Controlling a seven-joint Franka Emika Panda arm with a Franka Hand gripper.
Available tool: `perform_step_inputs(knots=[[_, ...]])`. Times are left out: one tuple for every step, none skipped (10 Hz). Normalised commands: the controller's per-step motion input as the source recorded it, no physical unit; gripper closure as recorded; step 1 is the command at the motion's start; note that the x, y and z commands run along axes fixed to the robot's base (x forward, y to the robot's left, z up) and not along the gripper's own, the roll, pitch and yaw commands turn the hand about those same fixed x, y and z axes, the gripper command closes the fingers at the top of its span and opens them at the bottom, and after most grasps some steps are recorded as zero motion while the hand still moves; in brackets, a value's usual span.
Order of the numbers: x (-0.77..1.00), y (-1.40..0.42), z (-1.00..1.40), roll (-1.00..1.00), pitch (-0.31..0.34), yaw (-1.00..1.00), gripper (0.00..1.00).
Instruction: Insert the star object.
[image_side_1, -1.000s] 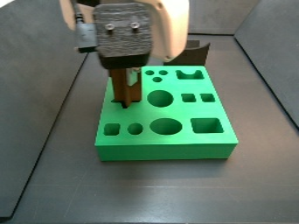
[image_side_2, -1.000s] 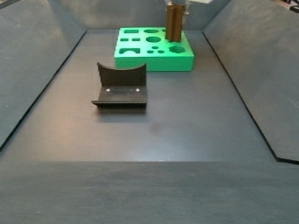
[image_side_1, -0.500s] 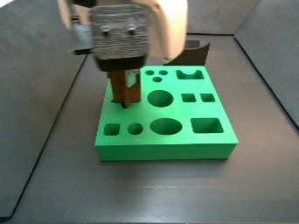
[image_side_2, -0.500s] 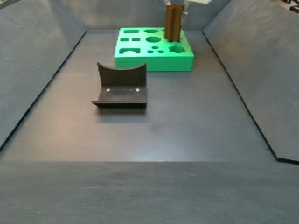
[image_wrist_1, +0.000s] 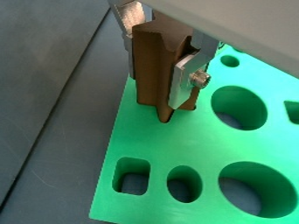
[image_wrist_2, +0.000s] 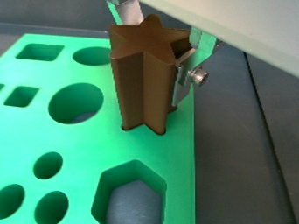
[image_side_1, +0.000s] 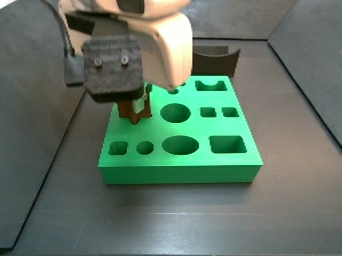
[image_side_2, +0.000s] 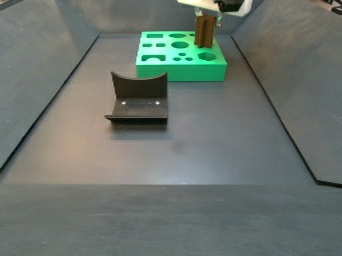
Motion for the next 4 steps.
perform_step_inputs(knots=[[0.00,-0.07,-0.99,0.13,-0.099,0.00,1.00],[0.00,0.00,-0.43,-0.13,-0.093,0.00,1.00],[0.03,0.12,-0.11,-0.15,0.000,-0.03,1.00],[0.00,0.00,0.00,0.00,0.000,0.00,1.00]])
